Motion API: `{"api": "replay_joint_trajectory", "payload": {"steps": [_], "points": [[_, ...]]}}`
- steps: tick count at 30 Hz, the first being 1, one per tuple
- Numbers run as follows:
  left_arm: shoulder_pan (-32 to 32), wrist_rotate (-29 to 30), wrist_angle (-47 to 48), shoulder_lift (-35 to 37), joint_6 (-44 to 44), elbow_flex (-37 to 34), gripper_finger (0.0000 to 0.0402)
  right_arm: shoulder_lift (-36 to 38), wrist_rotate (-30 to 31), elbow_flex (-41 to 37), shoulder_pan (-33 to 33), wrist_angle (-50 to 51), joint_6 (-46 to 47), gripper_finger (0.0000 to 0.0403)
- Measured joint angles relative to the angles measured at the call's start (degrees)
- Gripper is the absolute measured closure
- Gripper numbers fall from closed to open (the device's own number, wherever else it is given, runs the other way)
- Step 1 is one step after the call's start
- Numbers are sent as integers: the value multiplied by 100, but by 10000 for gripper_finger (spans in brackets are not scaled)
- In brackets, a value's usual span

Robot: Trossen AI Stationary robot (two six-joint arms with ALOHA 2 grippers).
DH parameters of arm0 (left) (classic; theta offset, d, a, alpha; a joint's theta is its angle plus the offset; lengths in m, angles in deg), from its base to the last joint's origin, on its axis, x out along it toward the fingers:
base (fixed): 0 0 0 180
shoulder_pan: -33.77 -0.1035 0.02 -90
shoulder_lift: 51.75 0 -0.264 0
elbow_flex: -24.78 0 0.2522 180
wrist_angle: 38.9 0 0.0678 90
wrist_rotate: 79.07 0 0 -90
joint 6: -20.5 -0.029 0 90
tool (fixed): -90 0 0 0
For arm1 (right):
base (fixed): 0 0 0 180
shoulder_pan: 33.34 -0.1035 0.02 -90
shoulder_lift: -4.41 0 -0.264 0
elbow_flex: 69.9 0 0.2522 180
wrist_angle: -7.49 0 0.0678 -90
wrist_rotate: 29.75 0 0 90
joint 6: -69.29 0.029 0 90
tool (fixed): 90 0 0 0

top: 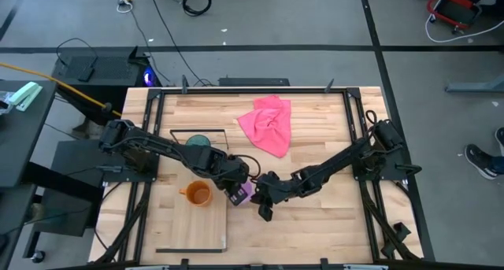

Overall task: Stack small to large cups/mugs on shelf
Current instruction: Put the purple cup on the shelf

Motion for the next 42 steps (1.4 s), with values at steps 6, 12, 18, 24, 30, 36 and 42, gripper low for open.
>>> {"api": "replay_joint_trajectory", "payload": {"steps": [6,12,18,24,30,36,42], "points": [[-19,337,19,0,-2,0,315,2,-5,0,18,78,-119,335],[-28,230,39,0,194,0,321,2,-16,0,172,332,-126,335],[-28,217,165,0,463,0,318,4,-21,0,393,365,-136,335],[-42,382,385,2,751,0,320,4,-35,0,540,365,-138,335],[-86,473,418,2,996,0,319,4,-82,0,445,405,-173,335],[-171,644,585,2,1482,1,323,4,-289,0,308,402,-135,335],[-190,791,875,2,1944,7,319,4,-581,0,102,411,-118,335]]}}
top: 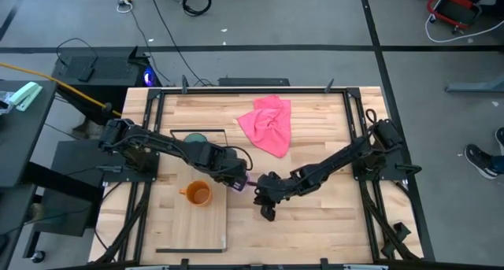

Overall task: Stack small to large cups/mugs on shelf
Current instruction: Put the purple cup on the shelf

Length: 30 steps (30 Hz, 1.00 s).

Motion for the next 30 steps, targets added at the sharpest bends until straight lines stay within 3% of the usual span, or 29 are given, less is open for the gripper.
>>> {"api": "replay_joint_trajectory", "payload": {"steps": [9,18,30], "points": [[60,23,-678,0,399,0,322,2,-123,0,-344,44,-28,335],[231,108,-581,2,1081,0,333,2,-260,0,-408,182,-99,335],[299,152,-1319,2,1182,0,343,235,-333,2,-498,752,-284,335]]}}
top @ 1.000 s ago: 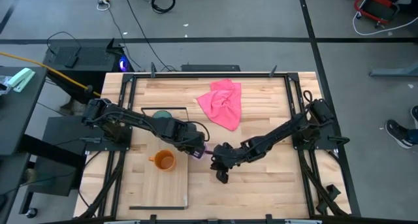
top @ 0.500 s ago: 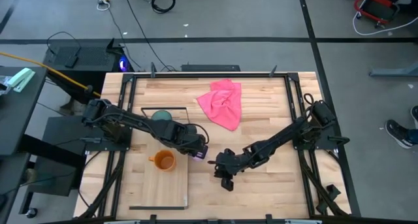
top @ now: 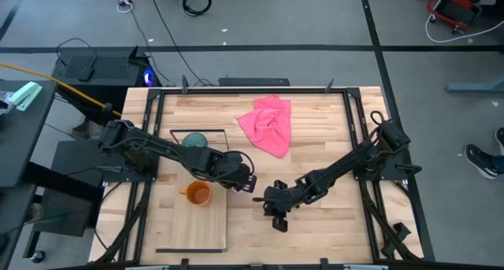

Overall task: Stack small to large cups/mugs on shelf
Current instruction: Put the purple cup on the shelf

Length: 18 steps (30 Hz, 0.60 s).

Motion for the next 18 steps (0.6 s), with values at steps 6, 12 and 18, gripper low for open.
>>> {"api": "replay_joint_trajectory", "payload": {"steps": [6,12,18], "points": [[-38,-12,-341,-154,-123,-2,349,146,183,0,9,66,-59,335],[-166,-88,-698,-413,-405,-2,349,427,366,0,11,370,-61,335],[-298,-89,-691,-433,-627,-4,349,965,776,0,11,834,-68,335]]}}
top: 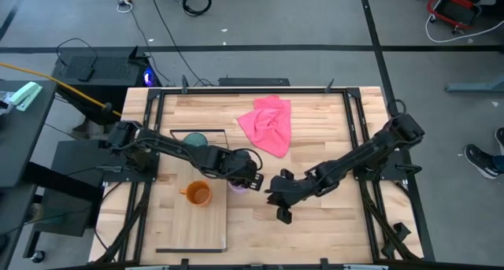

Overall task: Stack small to large cups/mugs on shelf
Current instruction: Put the purple cup on the shelf

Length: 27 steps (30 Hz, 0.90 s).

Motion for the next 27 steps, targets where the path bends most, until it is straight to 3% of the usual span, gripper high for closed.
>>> {"api": "replay_joint_trajectory", "payload": {"steps": [7,27], "points": [[-39,-44,-1,0,-155,0,348,342,179,0,0,118,32,335],[-64,-260,23,-35,-728,0,300,337,273,0,0,107,136,335]]}}
